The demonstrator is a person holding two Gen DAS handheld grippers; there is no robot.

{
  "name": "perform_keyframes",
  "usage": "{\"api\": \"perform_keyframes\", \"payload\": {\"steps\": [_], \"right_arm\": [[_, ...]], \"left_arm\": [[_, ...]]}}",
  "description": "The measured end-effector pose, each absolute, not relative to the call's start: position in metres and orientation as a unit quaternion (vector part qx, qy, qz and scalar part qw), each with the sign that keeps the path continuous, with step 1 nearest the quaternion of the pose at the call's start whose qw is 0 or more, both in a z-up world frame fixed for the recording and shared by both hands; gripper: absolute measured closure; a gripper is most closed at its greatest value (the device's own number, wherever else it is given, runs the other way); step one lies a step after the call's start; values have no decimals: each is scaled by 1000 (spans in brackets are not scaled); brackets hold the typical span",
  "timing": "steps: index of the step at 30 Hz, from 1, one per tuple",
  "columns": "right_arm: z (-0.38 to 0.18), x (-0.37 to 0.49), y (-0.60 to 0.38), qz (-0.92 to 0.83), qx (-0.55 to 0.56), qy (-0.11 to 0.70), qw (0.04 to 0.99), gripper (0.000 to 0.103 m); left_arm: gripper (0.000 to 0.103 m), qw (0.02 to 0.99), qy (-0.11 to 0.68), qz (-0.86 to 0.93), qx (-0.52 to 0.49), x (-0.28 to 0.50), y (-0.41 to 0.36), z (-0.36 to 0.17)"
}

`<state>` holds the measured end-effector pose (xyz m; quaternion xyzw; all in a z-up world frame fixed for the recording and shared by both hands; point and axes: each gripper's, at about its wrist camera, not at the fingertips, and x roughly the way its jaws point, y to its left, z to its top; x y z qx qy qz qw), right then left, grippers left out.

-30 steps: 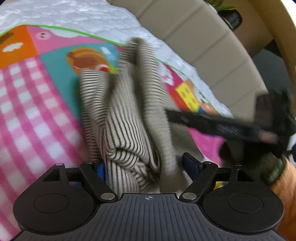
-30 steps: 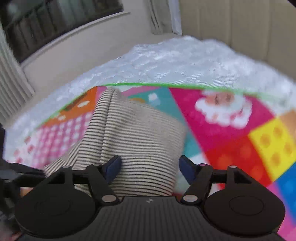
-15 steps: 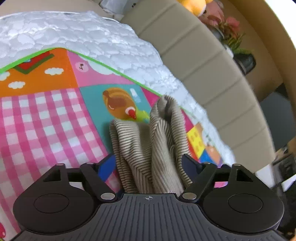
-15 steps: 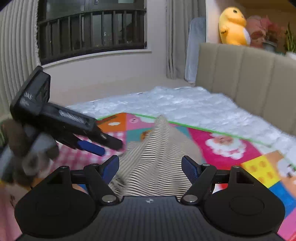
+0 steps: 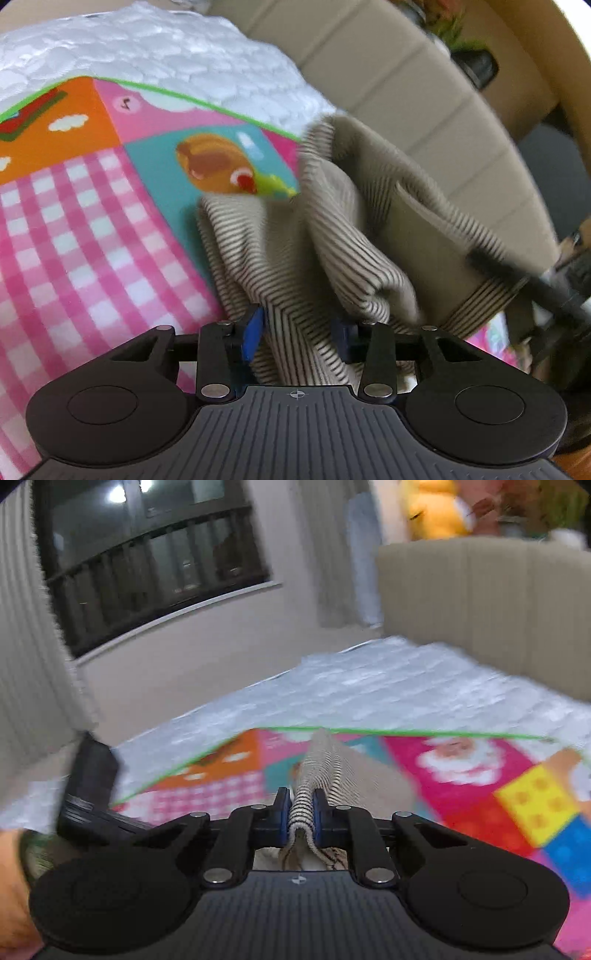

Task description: Fold clothes

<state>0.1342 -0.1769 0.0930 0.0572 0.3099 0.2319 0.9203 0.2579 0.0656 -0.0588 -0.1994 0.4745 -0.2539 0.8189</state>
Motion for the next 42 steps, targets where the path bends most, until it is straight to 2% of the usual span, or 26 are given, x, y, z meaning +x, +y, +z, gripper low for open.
{"api": "perform_keyframes", "payload": {"steps": [8, 10, 13, 16, 18, 21, 23, 25, 26, 29, 30, 32, 34, 38, 40, 42], "right_arm": [[56, 127, -125, 278, 45, 343, 896, 93], [58, 123, -122, 266, 12, 329, 906, 92], [60, 104, -117, 243, -62, 296, 922, 85], [59, 88, -119, 219, -99, 274, 931, 68], [57, 78, -118, 197, -104, 259, 940, 44], [50, 66, -114, 175, -111, 247, 947, 35], [41, 71, -100, 163, -133, 247, 946, 32], [30, 79, -85, 151, -159, 240, 946, 24], [24, 87, -79, 141, -179, 237, 944, 24], [19, 105, -80, 140, -203, 245, 938, 65], [25, 104, -85, 152, -199, 245, 937, 74], [35, 95, -91, 181, -205, 246, 930, 81], [42, 82, -93, 214, -224, 248, 918, 83], [15, 62, -74, 265, -257, 278, 887, 84], [1, 56, -65, 275, -269, 271, 882, 74], [9, 57, -67, 287, -245, 270, 886, 54]], "left_arm": [[57, 818, 498, -227, -179, 256, 73, -73], [56, 819, 496, -228, -179, 255, 73, -71], [52, 821, 490, -231, -179, 255, 73, -68], [49, 823, 486, -229, -183, 255, 76, -64], [48, 829, 477, -219, -193, 254, 84, -57], [43, 841, 452, -191, -230, 252, 113, -45], [42, 844, 437, -172, -260, 253, 131, -41], [41, 844, 432, -157, -276, 258, 139, -40], [41, 843, 434, -152, -279, 260, 141, -42], [41, 837, 445, -141, -285, 264, 146, -49], [41, 835, 449, -140, -287, 264, 148, -51], [41, 833, 447, -140, -294, 264, 150, -53], [39, 832, 440, -151, -303, 266, 149, -50], [39, 823, 426, -215, -307, 260, 132, -38], [39, 824, 428, -240, -284, 255, 118, -35], [41, 823, 443, -247, -256, 252, 106, -41]]}}
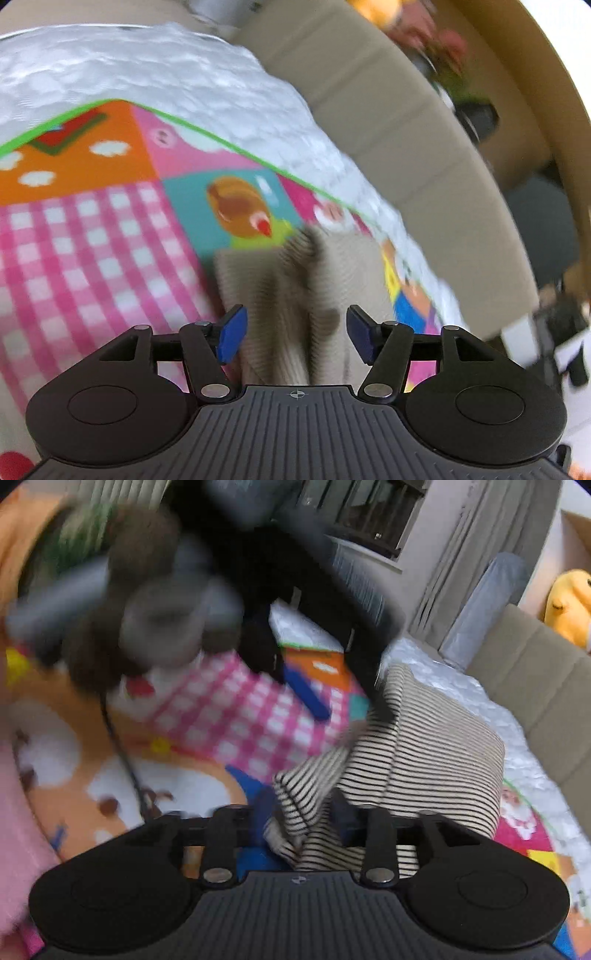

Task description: Fold clothes

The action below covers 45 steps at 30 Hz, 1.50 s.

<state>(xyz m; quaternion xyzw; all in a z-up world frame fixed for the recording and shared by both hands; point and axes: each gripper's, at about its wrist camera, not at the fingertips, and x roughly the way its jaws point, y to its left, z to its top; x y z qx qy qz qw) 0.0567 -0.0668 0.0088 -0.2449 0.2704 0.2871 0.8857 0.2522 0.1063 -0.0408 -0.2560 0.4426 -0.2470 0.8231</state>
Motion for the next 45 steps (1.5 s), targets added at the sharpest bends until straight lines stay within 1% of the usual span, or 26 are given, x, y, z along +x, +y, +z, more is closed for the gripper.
{"api": "perform_keyframes", "payload": {"steps": [2, 3, 4, 8, 9, 12, 14, 16, 18, 20, 22, 23, 25, 26, 30, 31, 32, 33, 35, 36, 37, 39, 42, 44, 45], "right_arm": [[24, 56, -76, 297, -225, 272, 887, 50], [29, 53, -80, 285, -225, 263, 894, 50], [35, 50, -84, 272, -225, 254, 901, 50], [49, 46, -97, 191, -210, 210, 936, 50], [47, 51, -97, 168, -200, 206, 943, 50], [26, 87, -96, 130, -169, 253, 944, 48], [13, 90, -93, 129, -201, 259, 936, 48], [0, 92, -91, 128, -233, 265, 927, 49], [-6, 86, -97, 130, -254, 268, 920, 77], [9, 83, -113, 120, -234, 270, 926, 85], [37, 91, -135, 111, -154, 272, 943, 87], [51, 97, -142, 124, -95, 277, 948, 92], [77, 109, -158, 151, 25, 284, 947, 92], [76, 112, -153, 172, 55, 293, 939, 92], [41, 134, -121, 211, 88, 336, 914, 91], [33, 131, -119, 212, 102, 336, 912, 91], [25, 128, -116, 213, 115, 336, 910, 91], [24, 125, -113, 213, 104, 324, 916, 90], [23, 118, -103, 212, 70, 301, 927, 88], [24, 108, -96, 211, 41, 293, 932, 87], [21, 103, -87, 211, 3, 288, 934, 86], [11, 91, -67, 211, -69, 275, 935, 82], [-8, 72, -35, 210, -178, 245, 930, 75], [-18, 62, -17, 206, -224, 227, 925, 72], [-20, 62, -15, 206, -230, 228, 923, 71]], "left_arm": [[42, 822, 464, -238, -228, 253, 97, -52], [42, 821, 475, -233, -214, 253, 92, -57], [40, 820, 480, -231, -210, 255, 90, -61], [39, 825, 479, -232, -190, 262, 82, -64], [38, 828, 477, -232, -180, 262, 79, -63], [37, 831, 478, -231, -166, 259, 78, -66], [37, 830, 480, -230, -166, 257, 80, -67], [37, 828, 483, -232, -163, 255, 80, -69], [37, 825, 486, -238, -161, 253, 80, -71], [39, 824, 484, -248, -159, 254, 78, -70], [40, 822, 484, -256, -156, 255, 75, -69], [40, 822, 484, -258, -154, 256, 74, -70], [41, 816, 490, -260, -163, 259, 76, -74], [41, 813, 494, -258, -169, 261, 77, -77], [42, 801, 505, -250, -204, 264, 92, -84], [43, 799, 507, -247, -211, 264, 96, -86], [45, 796, 509, -244, -219, 264, 100, -88], [50, 794, 510, -242, -226, 264, 104, -89], [52, 788, 514, -240, -241, 266, 111, -92], [55, 785, 516, -238, -248, 268, 114, -93], [55, 791, 511, -231, -246, 270, 118, -88], [51, 810, 494, -210, -236, 272, 125, -75], [51, 839, 455, -187, -232, 269, 139, -50], [51, 842, 437, -198, -245, 262, 142, -42], [51, 846, 436, -198, -236, 262, 137, -41]]}}
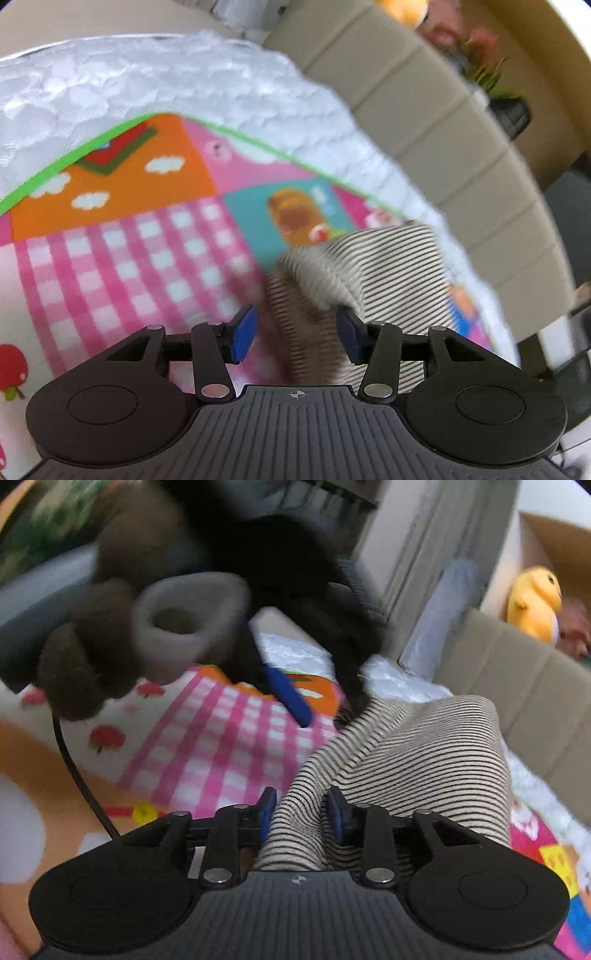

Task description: Fold clothes

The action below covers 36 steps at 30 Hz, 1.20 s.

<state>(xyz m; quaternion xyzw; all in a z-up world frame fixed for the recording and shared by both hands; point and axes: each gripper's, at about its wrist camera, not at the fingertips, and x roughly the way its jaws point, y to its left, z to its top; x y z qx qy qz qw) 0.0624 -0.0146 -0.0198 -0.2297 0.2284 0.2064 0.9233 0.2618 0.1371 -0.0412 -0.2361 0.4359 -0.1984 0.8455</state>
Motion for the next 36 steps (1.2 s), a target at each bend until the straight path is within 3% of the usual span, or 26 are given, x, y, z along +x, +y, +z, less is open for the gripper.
{"api": "perform_keyframes", "payload": {"steps": [6, 8, 10, 13, 16, 17, 24, 28, 32, 34, 36], "right_arm": [[-13, 72, -23, 213, -223, 246, 919, 70], [-10, 75, -28, 215, -213, 251, 919, 70], [-9, 76, -30, 219, -208, 252, 920, 66], [-7, 73, -31, 228, -211, 252, 916, 55], [4, 66, -42, 259, -210, 256, 907, 51], [13, 63, -53, 275, -196, 263, 904, 48], [70, 66, -148, 251, -71, 298, 918, 21], [50, 108, -172, 199, 47, 362, 910, 17], [-2, 134, -172, 175, 128, 437, 873, 7], [-16, 139, -185, 184, 239, 463, 833, 16], [-4, 134, -182, 202, 242, 446, 838, 33]], "left_arm": [[54, 865, 413, -162, -235, 265, 138, -32], [53, 881, 366, -150, -260, 260, 155, -13], [44, 880, 338, -180, -279, 256, 159, -1], [40, 862, 360, -234, -268, 256, 134, -11], [48, 851, 424, -231, -207, 262, 97, -40], [43, 851, 439, -221, -188, 265, 90, -50], [41, 861, 427, -227, -159, 266, 80, -48], [41, 859, 431, -228, -156, 266, 79, -51], [39, 858, 435, -224, -155, 264, 82, -52], [39, 859, 437, -218, -154, 263, 85, -53], [39, 860, 438, -212, -153, 262, 88, -55]]}}
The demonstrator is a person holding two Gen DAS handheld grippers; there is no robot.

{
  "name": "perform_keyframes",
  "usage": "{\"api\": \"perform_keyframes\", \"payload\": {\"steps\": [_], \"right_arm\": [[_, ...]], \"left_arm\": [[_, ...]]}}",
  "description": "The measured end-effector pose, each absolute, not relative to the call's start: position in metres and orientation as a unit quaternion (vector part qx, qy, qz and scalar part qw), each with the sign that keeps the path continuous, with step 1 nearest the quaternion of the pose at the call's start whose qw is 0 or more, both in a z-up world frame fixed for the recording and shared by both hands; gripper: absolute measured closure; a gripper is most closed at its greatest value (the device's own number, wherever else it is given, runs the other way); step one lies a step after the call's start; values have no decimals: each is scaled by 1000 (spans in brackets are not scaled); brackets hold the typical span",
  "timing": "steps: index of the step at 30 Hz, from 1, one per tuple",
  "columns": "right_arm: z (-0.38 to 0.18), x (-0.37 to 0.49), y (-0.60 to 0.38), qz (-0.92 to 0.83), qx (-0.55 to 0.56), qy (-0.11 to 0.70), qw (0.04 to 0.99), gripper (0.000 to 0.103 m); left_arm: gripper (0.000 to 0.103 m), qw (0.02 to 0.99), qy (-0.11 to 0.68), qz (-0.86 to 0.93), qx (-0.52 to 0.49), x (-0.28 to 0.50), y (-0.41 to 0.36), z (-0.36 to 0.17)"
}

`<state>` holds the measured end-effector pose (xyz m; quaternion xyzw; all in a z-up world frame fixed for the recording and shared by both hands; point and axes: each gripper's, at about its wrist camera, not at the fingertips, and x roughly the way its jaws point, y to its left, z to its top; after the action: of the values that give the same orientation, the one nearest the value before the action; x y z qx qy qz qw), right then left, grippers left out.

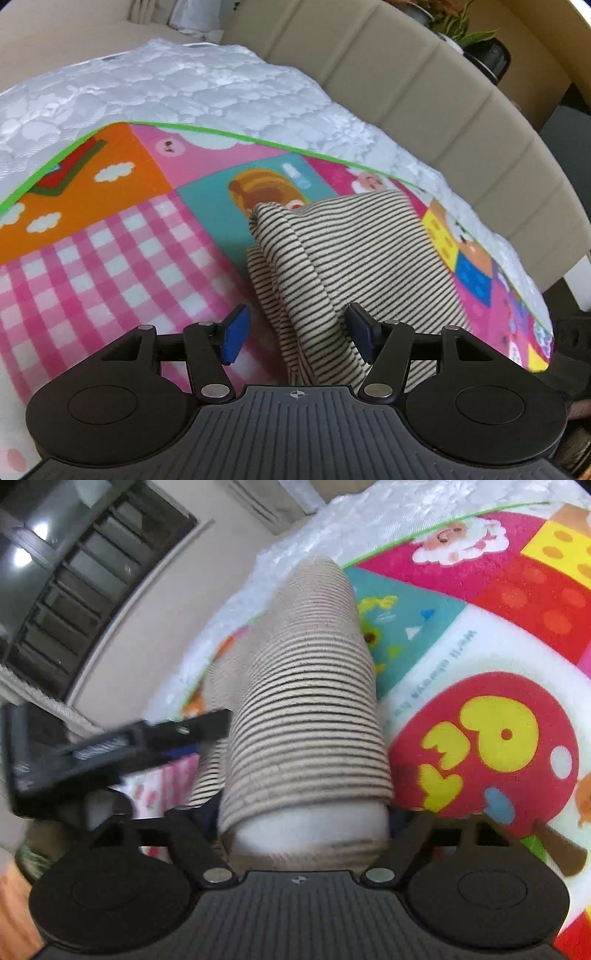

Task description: Fold clothes

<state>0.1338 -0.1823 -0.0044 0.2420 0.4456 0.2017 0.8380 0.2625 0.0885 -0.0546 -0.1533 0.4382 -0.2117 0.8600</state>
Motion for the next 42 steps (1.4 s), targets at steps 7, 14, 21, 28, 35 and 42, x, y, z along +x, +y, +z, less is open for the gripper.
{"api": "perform_keyframes", "payload": {"steps": [7, 14, 21, 28, 35, 42], "right_arm": [[4, 124, -182, 211, 151, 444, 858, 39], [7, 124, -188, 203, 145, 437, 864, 33], [39, 140, -208, 174, 174, 381, 891, 22], [30, 204, -192, 135, 137, 394, 899, 21], [34, 206, -180, 184, 128, 385, 895, 47], [15, 205, -180, 122, 40, 393, 910, 46]], "left_arm": [[38, 862, 437, -204, -154, 264, 92, -54], [35, 861, 438, -212, -149, 262, 88, -55], [29, 856, 442, -218, -157, 264, 88, -59], [28, 855, 441, -222, -158, 265, 86, -59], [27, 864, 432, -199, -164, 269, 95, -61], [28, 878, 414, -165, -177, 270, 104, -54]]}}
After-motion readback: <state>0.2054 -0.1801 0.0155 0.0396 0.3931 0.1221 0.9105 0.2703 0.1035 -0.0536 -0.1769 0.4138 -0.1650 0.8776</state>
